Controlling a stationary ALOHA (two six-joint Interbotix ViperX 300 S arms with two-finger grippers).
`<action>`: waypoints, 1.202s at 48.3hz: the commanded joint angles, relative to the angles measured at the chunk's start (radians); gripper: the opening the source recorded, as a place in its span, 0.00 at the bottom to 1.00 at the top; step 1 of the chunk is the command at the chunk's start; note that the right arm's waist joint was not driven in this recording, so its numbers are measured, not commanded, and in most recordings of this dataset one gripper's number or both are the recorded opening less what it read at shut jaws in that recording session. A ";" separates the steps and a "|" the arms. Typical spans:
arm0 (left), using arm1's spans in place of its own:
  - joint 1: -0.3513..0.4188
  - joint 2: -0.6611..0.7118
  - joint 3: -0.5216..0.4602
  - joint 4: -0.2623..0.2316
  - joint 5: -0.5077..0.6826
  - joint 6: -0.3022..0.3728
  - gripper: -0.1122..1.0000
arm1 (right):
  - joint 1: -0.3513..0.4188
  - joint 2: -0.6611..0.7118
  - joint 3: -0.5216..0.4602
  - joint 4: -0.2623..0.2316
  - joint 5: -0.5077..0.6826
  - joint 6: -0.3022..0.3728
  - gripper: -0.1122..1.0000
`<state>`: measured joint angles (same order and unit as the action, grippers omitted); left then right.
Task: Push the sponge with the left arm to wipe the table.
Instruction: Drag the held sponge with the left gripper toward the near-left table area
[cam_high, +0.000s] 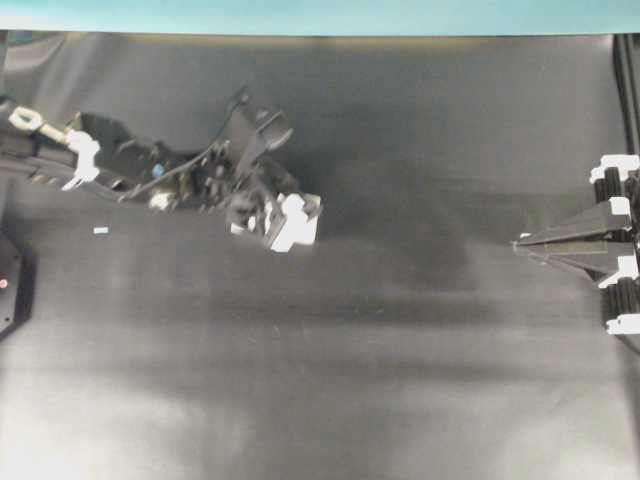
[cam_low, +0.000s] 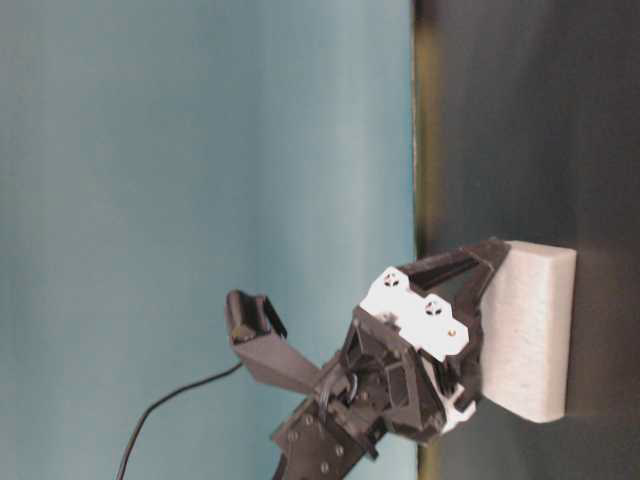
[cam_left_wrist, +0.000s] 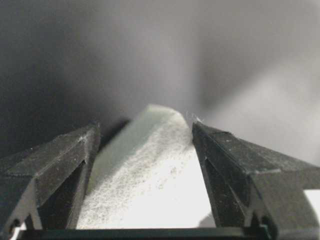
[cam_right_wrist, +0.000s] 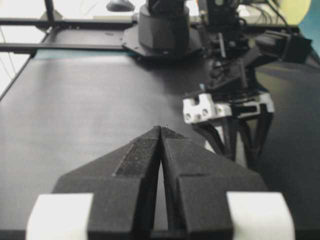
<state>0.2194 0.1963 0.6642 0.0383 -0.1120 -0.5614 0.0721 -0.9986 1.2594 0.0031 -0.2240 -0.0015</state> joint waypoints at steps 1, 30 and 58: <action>-0.037 -0.020 0.029 0.003 -0.006 -0.032 0.74 | 0.000 0.000 -0.005 0.003 0.005 0.005 0.09; -0.140 -0.091 0.222 0.003 -0.052 -0.140 0.73 | 0.000 -0.037 0.008 0.003 0.011 0.006 0.09; -0.393 -0.206 0.281 0.003 0.098 -0.344 0.73 | 0.000 -0.064 0.015 0.003 0.041 0.006 0.09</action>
<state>-0.0982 0.0000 0.9311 0.0383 -0.0199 -0.8652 0.0721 -1.0646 1.2809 0.0046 -0.1779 -0.0015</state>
